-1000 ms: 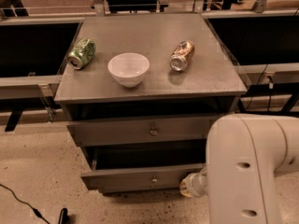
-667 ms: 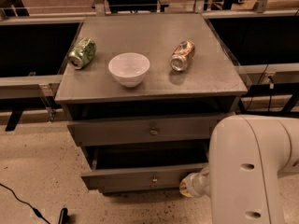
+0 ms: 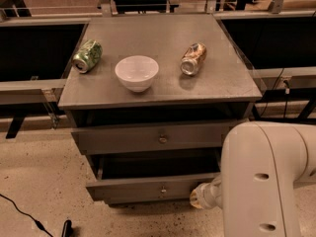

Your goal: Close middle drawer

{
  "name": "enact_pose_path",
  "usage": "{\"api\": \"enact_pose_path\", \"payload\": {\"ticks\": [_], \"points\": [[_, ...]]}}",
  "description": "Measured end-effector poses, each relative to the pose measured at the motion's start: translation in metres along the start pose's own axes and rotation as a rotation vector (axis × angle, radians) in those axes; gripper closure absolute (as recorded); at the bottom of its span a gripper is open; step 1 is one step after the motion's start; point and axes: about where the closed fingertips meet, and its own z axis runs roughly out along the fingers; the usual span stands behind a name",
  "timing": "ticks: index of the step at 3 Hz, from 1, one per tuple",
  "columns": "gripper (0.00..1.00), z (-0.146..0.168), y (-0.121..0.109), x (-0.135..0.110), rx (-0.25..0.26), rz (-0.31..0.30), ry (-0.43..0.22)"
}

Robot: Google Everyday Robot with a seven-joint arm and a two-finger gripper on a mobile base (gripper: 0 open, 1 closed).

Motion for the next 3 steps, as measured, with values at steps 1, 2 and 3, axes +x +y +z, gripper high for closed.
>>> {"api": "enact_pose_path", "payload": {"ticks": [1,2,3], "points": [[0.59,0.0,0.0,0.0,0.0,0.0,0.0],[0.35,0.0,0.0,0.0,0.0,0.0,0.0],[0.33,-0.0066,-0.0025,-0.0047,0.008,-0.022,0.004]]}}
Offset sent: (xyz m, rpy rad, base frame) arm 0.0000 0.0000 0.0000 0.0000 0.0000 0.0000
